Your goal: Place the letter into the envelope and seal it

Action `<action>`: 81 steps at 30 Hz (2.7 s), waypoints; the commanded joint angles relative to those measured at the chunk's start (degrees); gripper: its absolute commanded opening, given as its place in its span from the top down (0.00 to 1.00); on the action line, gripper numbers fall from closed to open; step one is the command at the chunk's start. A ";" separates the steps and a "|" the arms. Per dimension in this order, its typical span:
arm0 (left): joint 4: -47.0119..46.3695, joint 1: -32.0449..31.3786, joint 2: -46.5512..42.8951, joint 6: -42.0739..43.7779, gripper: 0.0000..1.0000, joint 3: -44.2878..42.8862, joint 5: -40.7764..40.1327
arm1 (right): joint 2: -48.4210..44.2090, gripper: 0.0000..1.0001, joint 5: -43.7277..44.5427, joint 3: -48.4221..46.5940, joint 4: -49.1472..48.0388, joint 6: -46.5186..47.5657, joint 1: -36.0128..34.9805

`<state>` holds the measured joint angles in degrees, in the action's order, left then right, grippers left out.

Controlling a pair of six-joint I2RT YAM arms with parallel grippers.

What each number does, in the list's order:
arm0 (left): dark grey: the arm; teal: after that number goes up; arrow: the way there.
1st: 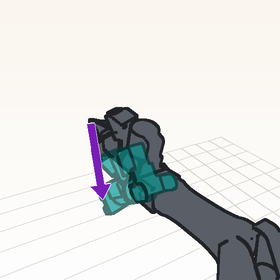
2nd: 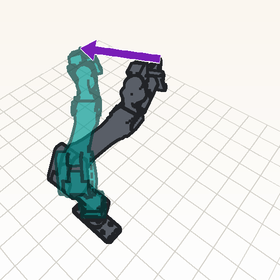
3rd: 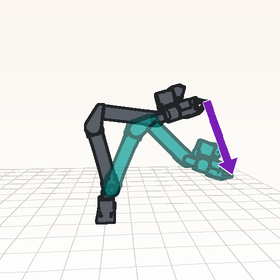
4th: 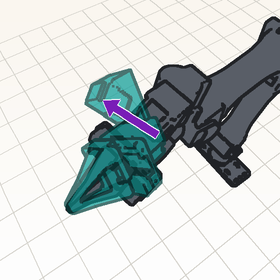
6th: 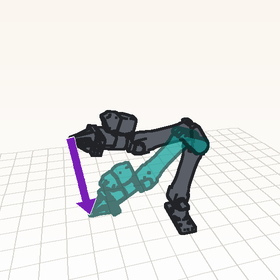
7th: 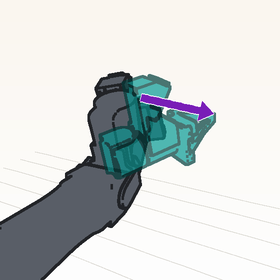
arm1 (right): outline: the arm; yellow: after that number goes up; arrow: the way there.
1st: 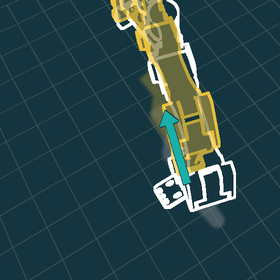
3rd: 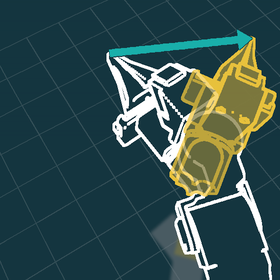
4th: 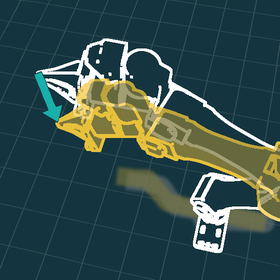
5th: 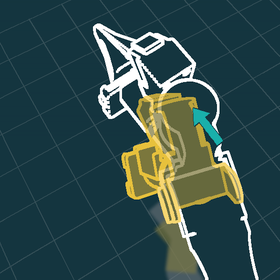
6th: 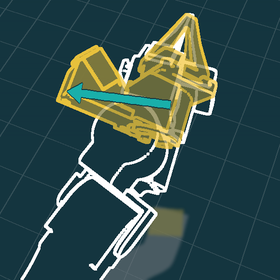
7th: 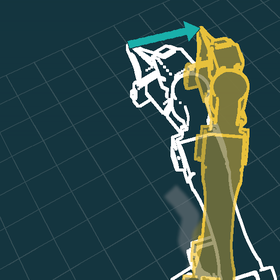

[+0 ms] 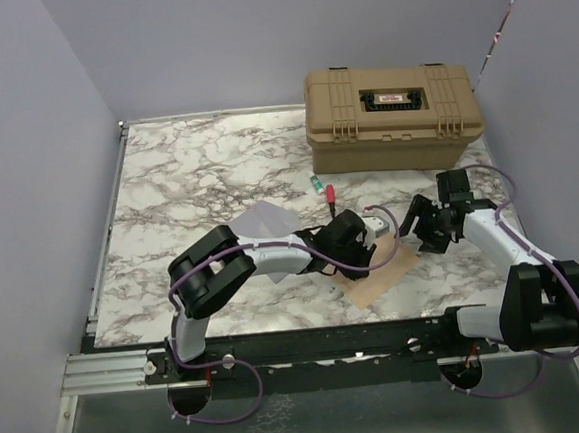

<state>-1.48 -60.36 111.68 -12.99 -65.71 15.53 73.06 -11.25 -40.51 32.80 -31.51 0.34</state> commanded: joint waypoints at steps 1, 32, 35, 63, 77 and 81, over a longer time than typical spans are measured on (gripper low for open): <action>1.65 -0.03 0.87 -1.81 0.83 4.78 -6.36 | -2.03 0.25 3.80 2.15 3.09 -1.66 0.10; 1.65 1.73 -0.97 -7.78 0.94 9.00 -10.38 | -9.07 0.19 -22.42 24.04 -41.76 -14.70 0.10; 1.68 2.67 -1.15 -8.63 0.95 9.47 -10.22 | -9.19 0.20 -26.50 23.67 -44.63 -15.22 0.10; -3.07 6.74 -0.35 -11.28 0.97 12.54 -6.75 | 3.93 0.26 -13.71 14.48 -35.63 -9.80 0.10; -1.92 6.73 1.21 -9.93 0.97 11.22 -6.20 | 13.21 0.24 -31.19 20.93 -63.35 -14.89 0.10; -1.22 6.74 1.52 -9.56 0.97 10.50 -6.48 | 13.54 0.21 -38.82 22.47 -72.32 -17.66 0.10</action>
<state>-11.86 -53.74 108.42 -25.23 -56.49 11.25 85.43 -40.34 -20.12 -29.63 -46.92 0.49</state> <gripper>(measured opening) 0.027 0.782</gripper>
